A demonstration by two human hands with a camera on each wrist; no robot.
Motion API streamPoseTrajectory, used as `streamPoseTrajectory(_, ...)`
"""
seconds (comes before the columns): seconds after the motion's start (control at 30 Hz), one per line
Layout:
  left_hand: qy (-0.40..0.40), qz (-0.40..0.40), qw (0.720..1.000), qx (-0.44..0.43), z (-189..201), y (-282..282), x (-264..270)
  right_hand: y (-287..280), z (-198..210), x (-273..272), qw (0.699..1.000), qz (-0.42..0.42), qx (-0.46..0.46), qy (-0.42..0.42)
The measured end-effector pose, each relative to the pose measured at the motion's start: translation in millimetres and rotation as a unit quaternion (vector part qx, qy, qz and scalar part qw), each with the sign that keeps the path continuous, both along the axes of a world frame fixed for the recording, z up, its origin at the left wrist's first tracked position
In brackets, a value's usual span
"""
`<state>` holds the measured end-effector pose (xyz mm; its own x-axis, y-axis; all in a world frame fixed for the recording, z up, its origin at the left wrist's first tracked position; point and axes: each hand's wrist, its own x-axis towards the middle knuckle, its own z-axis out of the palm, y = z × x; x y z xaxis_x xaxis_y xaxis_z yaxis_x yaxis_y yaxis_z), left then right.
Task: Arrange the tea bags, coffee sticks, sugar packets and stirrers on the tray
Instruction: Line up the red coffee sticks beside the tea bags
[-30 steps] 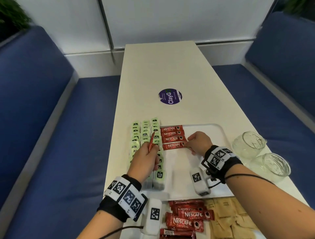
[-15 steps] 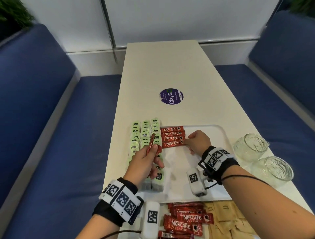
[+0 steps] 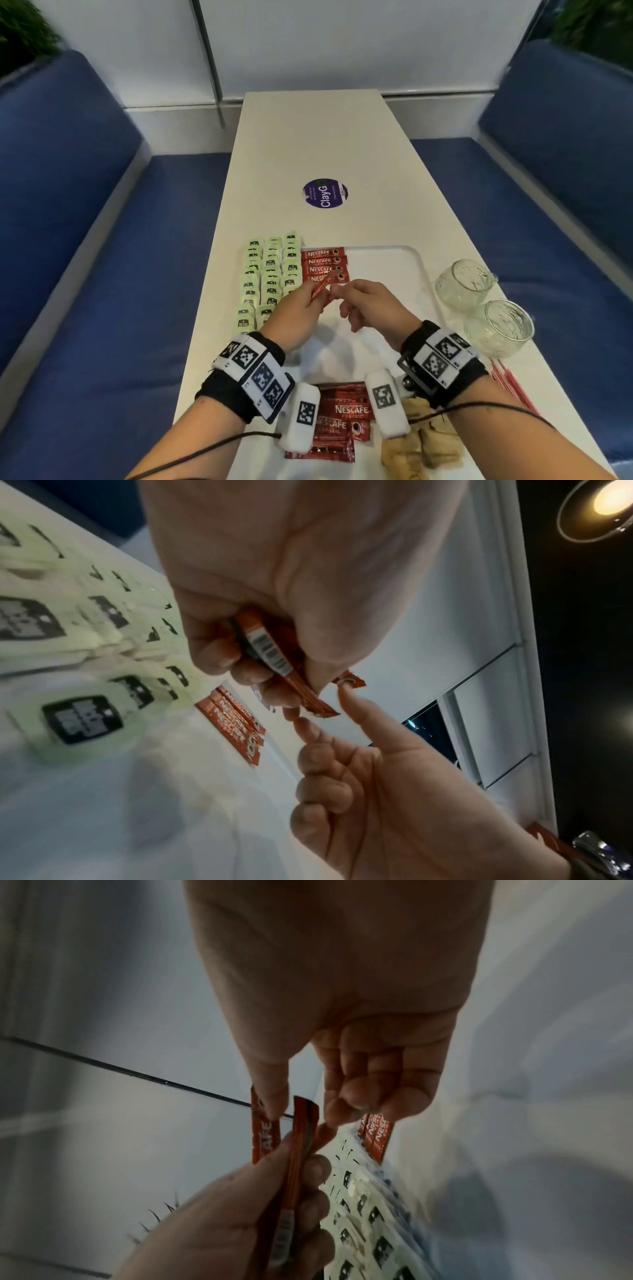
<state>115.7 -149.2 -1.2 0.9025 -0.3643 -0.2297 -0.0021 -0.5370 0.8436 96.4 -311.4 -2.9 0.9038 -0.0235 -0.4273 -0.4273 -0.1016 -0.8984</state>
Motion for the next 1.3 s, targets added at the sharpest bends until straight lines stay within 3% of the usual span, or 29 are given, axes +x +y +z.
streamPoseTrajectory(0.13, -0.008, -0.007, 1.0, 0.011, -0.6, -1.7, -4.5, -4.9, -0.5, -9.7, 0.998, -0.018, 0.061, -0.01)
streamPoseTrajectory(0.27, 0.098, 0.057, 0.992, -0.06, -2.4, 8.1, -3.7, -9.8, 0.8, -12.0, 0.992, -0.088, 0.076, -0.041)
streamPoseTrajectory(0.33, 0.109, 0.056, 0.991, -0.057, -3.8, 12.6, -4.6, -9.6, 1.1, -13.3, 0.99, -0.106, 0.085, -0.048)
streamPoseTrajectory(0.5, -0.048, 0.017, 0.996, 0.068, -0.8, 17.0, -5.5, -0.7, 4.3, -18.6, 0.986, -0.054, 0.16, 0.009)
streamPoseTrajectory(0.67, -0.136, -0.022, 0.985, 0.107, 5.8, 13.9, -5.9, 4.0, 6.5, -14.0, 0.995, -0.016, 0.097, 0.008)
streamPoseTrajectory(0.87, -0.034, 0.103, 0.993, -0.038, 6.1, 8.3, -6.5, -3.3, 10.6, -6.0, 0.986, -0.064, 0.153, -0.01)
streamPoseTrajectory(1.03, -0.041, 0.038, 0.998, -0.003, 4.3, 8.3, -7.6, -3.4, 6.9, -7.2, 0.994, -0.025, 0.102, -0.006)
streamPoseTrajectory(1.3, -0.033, 0.052, 0.998, 0.016, -3.8, 23.1, 0.0, -25.0, -1.2, -5.1, 0.998, -0.021, 0.062, 0.002)
